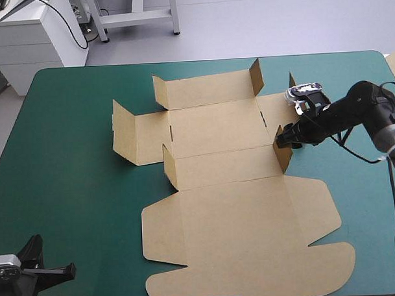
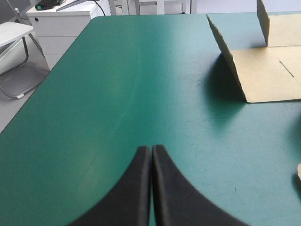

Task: Fold the box

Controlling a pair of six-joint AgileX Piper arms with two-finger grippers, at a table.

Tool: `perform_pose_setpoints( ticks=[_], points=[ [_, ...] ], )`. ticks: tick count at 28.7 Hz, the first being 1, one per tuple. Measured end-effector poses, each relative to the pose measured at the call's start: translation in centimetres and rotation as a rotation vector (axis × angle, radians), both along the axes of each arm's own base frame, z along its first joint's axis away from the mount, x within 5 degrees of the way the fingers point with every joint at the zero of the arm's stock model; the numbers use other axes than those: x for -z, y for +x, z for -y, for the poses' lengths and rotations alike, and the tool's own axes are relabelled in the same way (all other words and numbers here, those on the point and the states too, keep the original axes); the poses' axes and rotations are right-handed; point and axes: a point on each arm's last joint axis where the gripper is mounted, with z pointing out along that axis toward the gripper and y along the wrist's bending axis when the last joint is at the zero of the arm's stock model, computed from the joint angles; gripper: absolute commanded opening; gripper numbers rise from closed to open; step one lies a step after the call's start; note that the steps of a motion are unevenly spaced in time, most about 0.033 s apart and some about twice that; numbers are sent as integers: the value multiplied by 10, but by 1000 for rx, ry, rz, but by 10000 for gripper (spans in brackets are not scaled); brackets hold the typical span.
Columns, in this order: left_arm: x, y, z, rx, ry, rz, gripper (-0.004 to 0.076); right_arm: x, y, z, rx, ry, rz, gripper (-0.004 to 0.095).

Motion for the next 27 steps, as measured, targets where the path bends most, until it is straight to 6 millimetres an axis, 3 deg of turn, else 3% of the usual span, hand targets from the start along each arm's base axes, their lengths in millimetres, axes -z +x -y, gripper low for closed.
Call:
perform_pose_setpoints(
  ticks=[5,14,22,24,26,27],
  points=[
    [0,0,0,0,1,0,-8,7,17,-7,14,-60,-70,678],
    [0,0,0,0,1,0,-8,38,39,-32,27,-196,-143,669],
    [0,0,0,0,1,0,-8,59,53,-31,52,-223,-174,646],
    [0,0,0,0,1,0,-8,63,55,-31,51,-226,-183,552],
    [0,0,0,0,1,0,-8,70,57,-32,51,-231,-206,320],
    [0,0,0,0,1,0,-8,72,57,-32,55,-233,-219,138]
  ],
)
